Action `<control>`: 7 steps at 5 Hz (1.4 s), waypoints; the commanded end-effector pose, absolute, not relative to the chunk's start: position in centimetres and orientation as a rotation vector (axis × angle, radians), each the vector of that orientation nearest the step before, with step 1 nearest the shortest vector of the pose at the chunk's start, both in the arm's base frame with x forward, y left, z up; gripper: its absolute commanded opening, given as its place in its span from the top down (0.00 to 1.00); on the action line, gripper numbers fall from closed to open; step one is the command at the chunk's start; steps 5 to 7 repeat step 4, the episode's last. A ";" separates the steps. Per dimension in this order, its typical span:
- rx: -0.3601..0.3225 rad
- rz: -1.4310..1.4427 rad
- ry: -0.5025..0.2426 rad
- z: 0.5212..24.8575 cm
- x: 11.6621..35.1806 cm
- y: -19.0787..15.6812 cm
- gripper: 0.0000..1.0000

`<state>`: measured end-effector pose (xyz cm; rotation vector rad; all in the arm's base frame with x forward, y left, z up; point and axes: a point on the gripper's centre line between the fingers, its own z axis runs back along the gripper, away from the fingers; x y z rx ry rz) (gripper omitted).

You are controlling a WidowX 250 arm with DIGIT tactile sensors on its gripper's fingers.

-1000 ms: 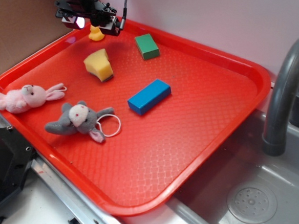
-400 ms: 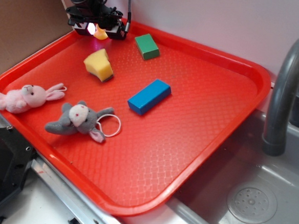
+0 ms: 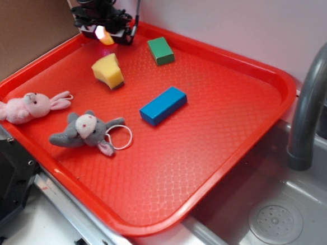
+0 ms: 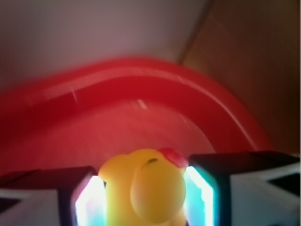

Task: Grab the yellow duck.

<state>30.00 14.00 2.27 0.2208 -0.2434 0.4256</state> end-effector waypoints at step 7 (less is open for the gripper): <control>0.100 -0.124 -0.092 21.5 21.3 -0.6 1.00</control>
